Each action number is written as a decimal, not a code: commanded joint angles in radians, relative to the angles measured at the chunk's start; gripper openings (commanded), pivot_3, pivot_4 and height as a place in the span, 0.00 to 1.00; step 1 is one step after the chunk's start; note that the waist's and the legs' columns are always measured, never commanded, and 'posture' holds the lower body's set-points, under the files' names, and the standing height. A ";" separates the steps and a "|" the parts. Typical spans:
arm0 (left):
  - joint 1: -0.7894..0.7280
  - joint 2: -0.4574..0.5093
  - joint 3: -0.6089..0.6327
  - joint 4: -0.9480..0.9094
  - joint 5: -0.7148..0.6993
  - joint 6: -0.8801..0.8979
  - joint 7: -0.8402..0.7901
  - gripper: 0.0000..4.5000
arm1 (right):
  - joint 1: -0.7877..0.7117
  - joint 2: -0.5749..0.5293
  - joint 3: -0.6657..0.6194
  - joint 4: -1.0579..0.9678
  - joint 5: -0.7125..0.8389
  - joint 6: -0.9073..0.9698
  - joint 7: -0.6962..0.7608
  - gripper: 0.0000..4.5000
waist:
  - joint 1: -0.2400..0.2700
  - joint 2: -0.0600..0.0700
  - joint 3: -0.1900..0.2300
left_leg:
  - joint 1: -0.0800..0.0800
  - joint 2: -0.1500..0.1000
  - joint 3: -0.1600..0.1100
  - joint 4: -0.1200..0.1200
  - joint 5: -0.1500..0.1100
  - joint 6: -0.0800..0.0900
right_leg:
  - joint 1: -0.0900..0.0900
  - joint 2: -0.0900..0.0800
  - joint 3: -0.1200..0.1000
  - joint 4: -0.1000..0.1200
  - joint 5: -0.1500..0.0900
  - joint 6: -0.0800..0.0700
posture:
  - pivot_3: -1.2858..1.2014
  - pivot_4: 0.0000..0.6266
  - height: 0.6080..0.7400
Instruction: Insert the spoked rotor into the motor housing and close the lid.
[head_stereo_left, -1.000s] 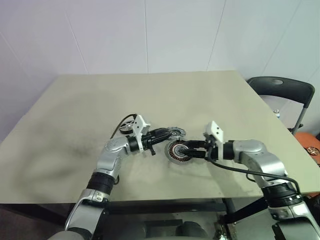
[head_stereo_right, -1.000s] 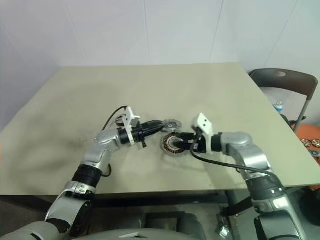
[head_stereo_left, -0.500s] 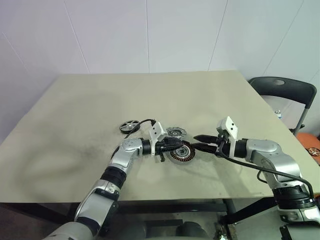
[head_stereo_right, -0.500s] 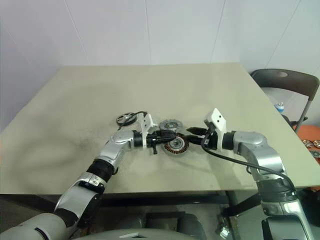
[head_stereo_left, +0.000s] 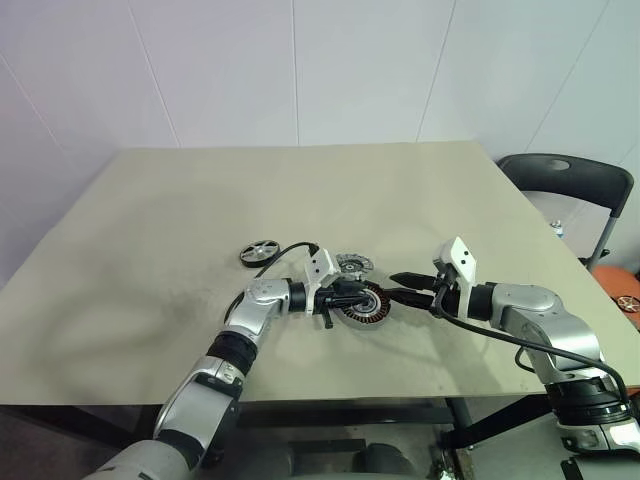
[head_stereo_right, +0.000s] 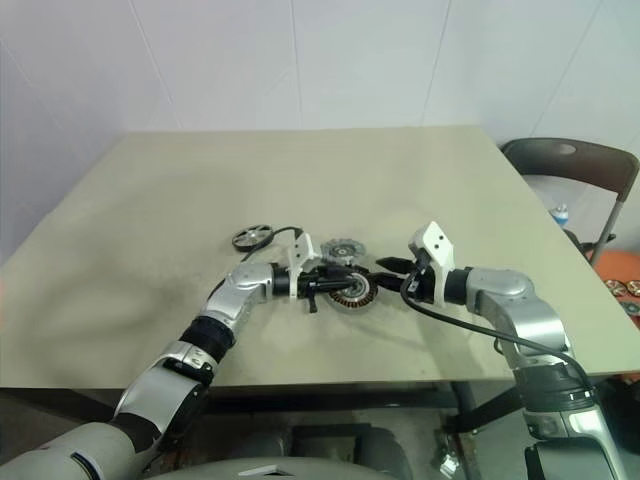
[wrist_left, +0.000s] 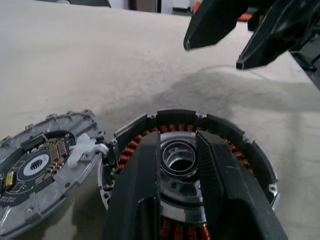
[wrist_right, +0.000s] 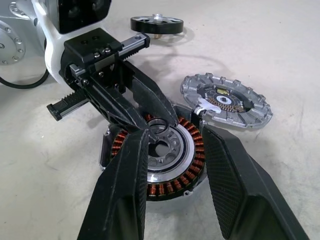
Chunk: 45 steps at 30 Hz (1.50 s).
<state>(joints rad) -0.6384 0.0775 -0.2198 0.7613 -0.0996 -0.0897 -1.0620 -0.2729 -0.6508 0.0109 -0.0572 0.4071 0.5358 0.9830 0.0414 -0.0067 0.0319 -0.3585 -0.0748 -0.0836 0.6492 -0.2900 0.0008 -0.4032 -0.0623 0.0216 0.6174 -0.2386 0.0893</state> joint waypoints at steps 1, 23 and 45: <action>-0.028 -0.002 -0.002 0.004 0.013 -0.029 0.004 0.16 | -0.018 -0.002 -0.014 -0.031 0.002 -0.015 -0.008 0.39 | 0.000 0.000 0.000 | 0.000 0.000 0.000 0.000 0.000 0.000 | 0.000 0.000 0.000 0.000 0.000 0.000 | 0.52 0.00 1.00; -0.026 -0.025 0.004 0.038 0.016 -0.041 0.006 0.16 | -0.004 0.007 -0.006 -0.039 -0.001 -0.009 -0.045 0.39 | 0.000 0.000 0.000 | 0.000 0.000 0.000 0.001 0.000 0.000 | 0.000 0.000 0.000 0.001 0.000 0.000 | 0.52 0.00 1.00; -0.039 -0.037 0.007 0.078 0.028 -0.066 0.016 0.16 | 0.002 0.016 -0.001 -0.046 0.001 -0.007 -0.063 0.39 | 0.000 0.000 0.000 | 0.001 0.000 0.000 0.002 0.000 0.000 | 0.001 0.000 0.000 0.002 0.000 0.001 | 0.52 0.00 1.00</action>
<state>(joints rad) -0.6581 0.0402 -0.2191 0.8380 -0.0746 -0.1440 -1.0431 -0.2574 -0.6404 0.0245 -0.0651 0.3978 0.5355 0.9255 0.0413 -0.0066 0.0315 -0.3576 -0.0749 -0.0835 0.6508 -0.2900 0.0008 -0.4025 -0.0621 0.0217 0.6191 -0.2382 0.0899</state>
